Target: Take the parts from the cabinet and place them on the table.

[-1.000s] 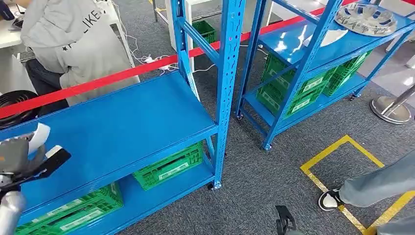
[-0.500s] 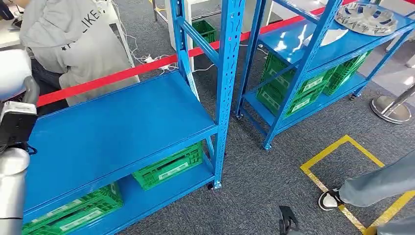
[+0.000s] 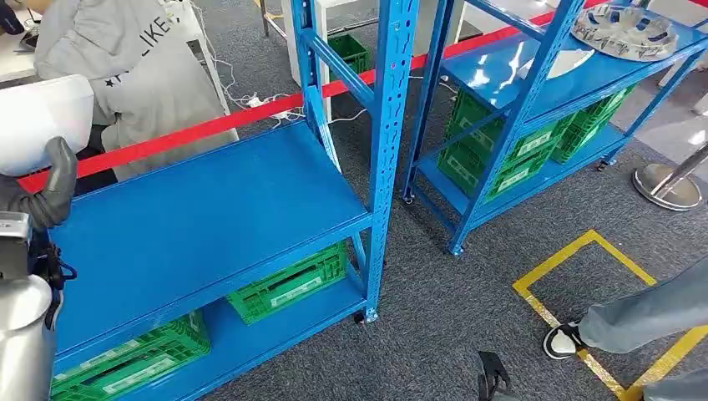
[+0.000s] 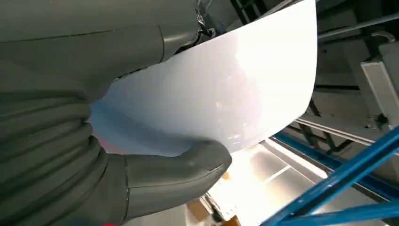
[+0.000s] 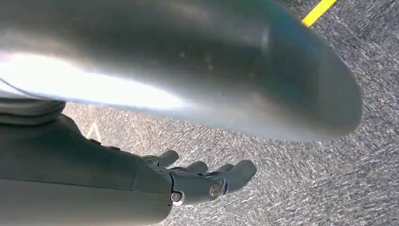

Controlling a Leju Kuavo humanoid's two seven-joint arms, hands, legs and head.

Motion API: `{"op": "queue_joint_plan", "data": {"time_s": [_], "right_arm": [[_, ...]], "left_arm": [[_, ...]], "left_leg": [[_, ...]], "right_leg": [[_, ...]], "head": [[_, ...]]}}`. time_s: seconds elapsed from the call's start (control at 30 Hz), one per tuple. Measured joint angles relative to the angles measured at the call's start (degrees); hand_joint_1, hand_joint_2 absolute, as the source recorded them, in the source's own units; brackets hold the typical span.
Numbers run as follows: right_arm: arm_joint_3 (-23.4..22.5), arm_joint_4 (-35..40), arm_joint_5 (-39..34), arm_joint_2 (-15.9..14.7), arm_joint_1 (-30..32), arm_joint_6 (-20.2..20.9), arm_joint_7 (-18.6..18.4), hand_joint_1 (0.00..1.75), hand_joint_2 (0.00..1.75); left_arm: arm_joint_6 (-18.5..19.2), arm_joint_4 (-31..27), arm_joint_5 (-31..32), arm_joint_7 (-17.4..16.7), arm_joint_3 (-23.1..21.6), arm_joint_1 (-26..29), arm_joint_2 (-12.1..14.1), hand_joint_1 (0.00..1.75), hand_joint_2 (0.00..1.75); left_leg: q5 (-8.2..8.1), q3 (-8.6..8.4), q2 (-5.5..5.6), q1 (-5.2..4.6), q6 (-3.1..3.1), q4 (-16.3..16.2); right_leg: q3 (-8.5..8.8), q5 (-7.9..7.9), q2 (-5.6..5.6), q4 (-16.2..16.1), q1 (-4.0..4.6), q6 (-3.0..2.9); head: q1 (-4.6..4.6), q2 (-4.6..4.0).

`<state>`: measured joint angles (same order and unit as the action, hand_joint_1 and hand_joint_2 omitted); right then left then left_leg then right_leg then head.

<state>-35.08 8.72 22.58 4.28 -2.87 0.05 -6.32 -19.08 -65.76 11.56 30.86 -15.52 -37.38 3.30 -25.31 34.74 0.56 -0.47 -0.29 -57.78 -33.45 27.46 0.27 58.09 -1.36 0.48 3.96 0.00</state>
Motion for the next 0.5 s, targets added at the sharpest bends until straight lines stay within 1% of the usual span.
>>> {"op": "queue_joint_plan", "data": {"time_s": [0.17, 0.27, 0.3, 0.33, 0.37, 0.4, 0.43, 0.47, 0.5], "right_arm": [[-0.22, 0.0, -0.04, 0.24, -0.01, -0.2, 0.0, 0.0, 0.0], [-0.42, 0.0, -0.28, 0.37, 0.01, -0.26, 0.0, 0.0, 0.0], [-0.59, 0.0, -0.31, 0.42, 0.02, -0.24, 0.0, 0.0, 0.0], [-0.7, 0.0, -0.31, 0.42, 0.01, -0.24, 0.06, 0.0, 0.0], [-0.79, 0.0, -0.33, 0.46, 0.02, -0.2, 0.15, 0.0, 0.0], [-0.92, 0.0, -0.33, 0.5, 0.04, -0.13, 0.26, 0.0, 0.0], [-1.07, 0.0, -0.33, 0.5, 0.12, -0.11, 0.31, 0.0, 0.0], [-1.16, 0.0, -0.33, 0.5, 0.26, -0.11, 0.33, 0.0, 0.0], [-1.2, 0.0, -0.33, 0.5, 0.41, -0.09, 0.31, 0.0, 0.0]], "left_arm": [[0.22, -3.29, -0.02, -0.13, -0.26, 1.45, -0.31, 1.75, 1.75], [0.24, -4.73, 0.07, -0.48, -0.29, 1.81, -0.31, 1.75, 1.75], [0.46, -5.27, 0.07, -0.68, -0.29, 1.9, -0.33, 1.75, 1.75], [0.63, -5.6, 0.04, -0.87, -0.29, 2.09, -0.46, 1.75, 1.75], [1.03, -6.19, -0.2, -0.96, -0.29, 2.37, -0.46, 1.75, 1.75], [1.53, -6.98, -0.79, -1.03, -0.29, 2.95, -0.44, 1.75, 1.75], [1.93, -7.55, -1.23, -1.03, -0.29, 3.61, -0.42, 1.75, 1.75], [2.19, -7.9, -1.4, -1.05, -0.29, 4.22, -0.39, 1.75, 1.75], [2.3, -8.11, -1.51, -1.05, -0.29, 4.71, -0.37, 1.75, 1.75]], "left_leg": [[-0.28, 0.04, 0.01, -0.43, 0.45, -0.27], [-0.31, 0.07, 0.01, -0.63, 0.97, -0.45], [0.05, -0.08, -0.03, -0.29, 1.29, 0.01], [0.55, -0.3, -0.34, 0.04, 1.68, 0.51], [0.7, -0.23, -0.34, 0.05, 1.93, 0.64], [0.76, -0.05, -0.37, 0.05, 2.03, 0.61], [0.78, 0.13, -0.43, -0.04, 2.07, 0.53], [0.79, 0.35, -0.44, -0.08, 2.07, 0.4], [0.82, 0.58, -0.43, -0.08, 2.03, 0.21]], "right_leg": [[0.09, 0.08, 0.0, -0.02, -0.29, 0.5], [0.26, -0.08, 0.01, -0.2, -0.48, 1.07], [0.33, -0.1, 0.02, -0.23, -0.45, 1.3], [0.14, 0.91, -0.01, 0.62, -0.65, 1.3], [-0.87, 3.26, -0.05, 3.0, -0.36, 1.21], [-2.6, 6.11, -0.02, 7.33, -0.3, 1.23], [-4.48, 8.52, -0.03, 12.0, -0.26, 1.26], [-6.06, 10.07, -0.02, 16.02, -0.19, 1.24], [-6.62, 10.2, -0.03, 17.87, -0.15, 1.24]], "head": [[0.0, 0.0], [0.0, 0.0], [0.0, 0.0], [0.0, 0.0], [0.13, 0.0], [0.33, 0.0], [0.31, 0.0], [0.33, 0.0], [0.33, 0.0]]}}
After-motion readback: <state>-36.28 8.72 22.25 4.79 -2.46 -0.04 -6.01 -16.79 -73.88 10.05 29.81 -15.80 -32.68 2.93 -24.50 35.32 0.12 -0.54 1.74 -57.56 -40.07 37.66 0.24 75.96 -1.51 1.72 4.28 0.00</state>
